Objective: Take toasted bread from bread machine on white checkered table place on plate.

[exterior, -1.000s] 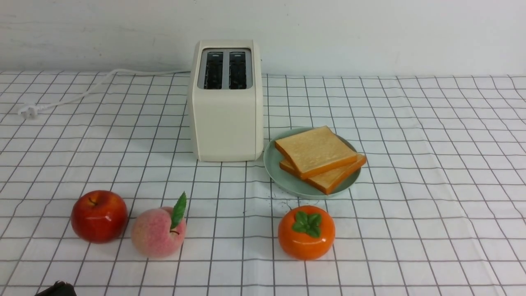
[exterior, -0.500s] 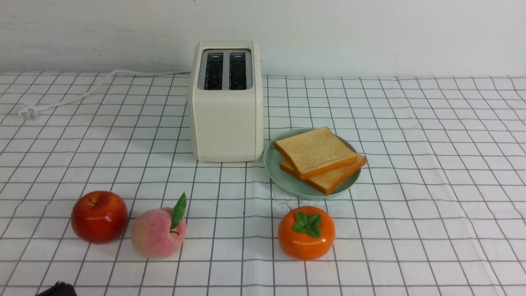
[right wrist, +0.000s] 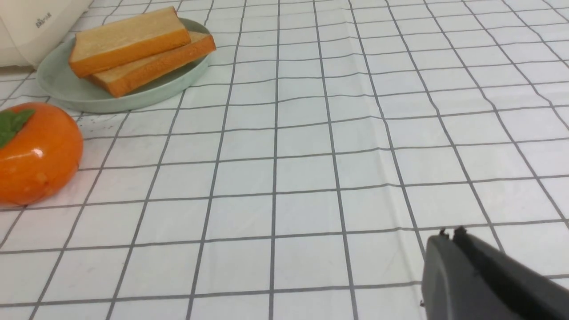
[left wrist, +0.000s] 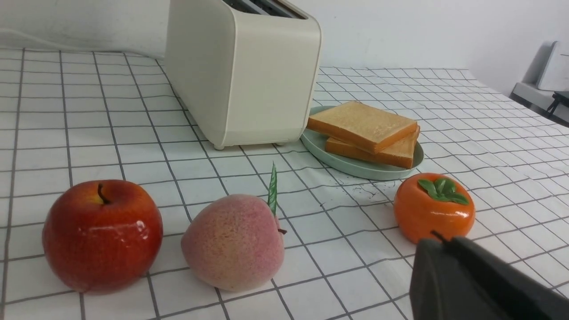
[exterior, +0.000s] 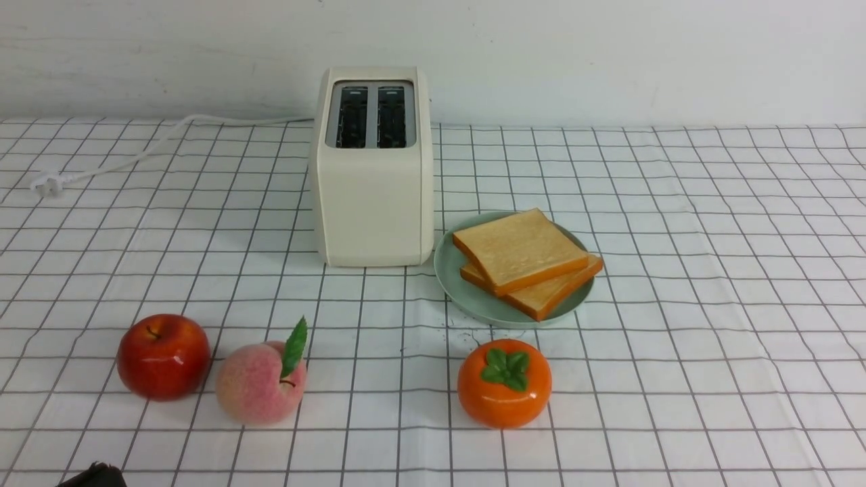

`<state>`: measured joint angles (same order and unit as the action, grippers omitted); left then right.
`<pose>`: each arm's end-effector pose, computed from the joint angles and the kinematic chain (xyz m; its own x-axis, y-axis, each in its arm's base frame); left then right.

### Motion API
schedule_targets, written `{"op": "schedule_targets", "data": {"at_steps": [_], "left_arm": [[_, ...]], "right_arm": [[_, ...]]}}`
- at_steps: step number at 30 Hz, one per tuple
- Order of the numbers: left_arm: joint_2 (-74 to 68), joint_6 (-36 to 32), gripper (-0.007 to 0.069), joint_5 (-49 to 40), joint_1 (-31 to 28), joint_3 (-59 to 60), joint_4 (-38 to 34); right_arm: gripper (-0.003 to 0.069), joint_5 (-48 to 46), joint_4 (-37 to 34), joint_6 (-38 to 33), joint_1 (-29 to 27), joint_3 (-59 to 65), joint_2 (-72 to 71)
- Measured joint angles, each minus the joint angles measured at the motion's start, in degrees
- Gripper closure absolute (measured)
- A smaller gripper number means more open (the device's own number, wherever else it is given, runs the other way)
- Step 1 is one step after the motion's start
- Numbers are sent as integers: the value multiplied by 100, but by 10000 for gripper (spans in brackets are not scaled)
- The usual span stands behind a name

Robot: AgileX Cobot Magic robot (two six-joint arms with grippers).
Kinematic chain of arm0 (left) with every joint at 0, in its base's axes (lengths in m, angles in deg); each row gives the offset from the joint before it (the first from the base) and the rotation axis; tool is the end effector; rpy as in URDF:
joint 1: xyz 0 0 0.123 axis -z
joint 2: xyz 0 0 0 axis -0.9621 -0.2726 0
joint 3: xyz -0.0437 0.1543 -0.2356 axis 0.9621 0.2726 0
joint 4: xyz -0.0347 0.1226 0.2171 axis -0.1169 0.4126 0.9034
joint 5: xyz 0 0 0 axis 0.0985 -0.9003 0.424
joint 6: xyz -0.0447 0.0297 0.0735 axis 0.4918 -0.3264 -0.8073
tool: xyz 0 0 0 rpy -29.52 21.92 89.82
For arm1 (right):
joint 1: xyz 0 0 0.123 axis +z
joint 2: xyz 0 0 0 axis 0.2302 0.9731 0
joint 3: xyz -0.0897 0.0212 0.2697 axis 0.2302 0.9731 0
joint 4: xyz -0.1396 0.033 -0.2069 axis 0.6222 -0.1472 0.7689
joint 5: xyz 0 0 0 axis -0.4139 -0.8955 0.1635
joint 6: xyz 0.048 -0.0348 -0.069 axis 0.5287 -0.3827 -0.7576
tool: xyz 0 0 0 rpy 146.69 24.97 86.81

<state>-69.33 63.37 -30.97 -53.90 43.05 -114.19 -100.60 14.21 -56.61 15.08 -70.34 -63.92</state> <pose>0.0565 -0.0283 0.2190 -0.1521 -0.1766 -0.9725 0.3934 0.8918 -0.2235 0.0522 0.0019 0.1730 -0.3017 0.1329 -0.9441 0.0083 0.9906 0.1367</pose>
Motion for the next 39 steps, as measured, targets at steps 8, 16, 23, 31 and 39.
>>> {"op": "schedule_targets", "data": {"at_steps": [8, 16, 23, 31, 39], "left_arm": [[110, 17, 630, 1195, -734, 185, -5], [635, 132, 637, 680, -1661, 219, 2], [635, 1449, 637, 586, -1699, 525, 1476], [635, 3890, 637, -1311, -1699, 551, 3512], [635, 4331, 637, -1400, -1699, 551, 3443]], "right_arm": [[655, 0, 0, 0, 0, 0, 0], [648, -5, 0, 4, 0, 0, 0], [644, -5, 0, 4, 0, -2, 0], [641, -17, 0, 4, 0, -7, 0], [641, -22, 0, 4, 0, -7, 0]]}}
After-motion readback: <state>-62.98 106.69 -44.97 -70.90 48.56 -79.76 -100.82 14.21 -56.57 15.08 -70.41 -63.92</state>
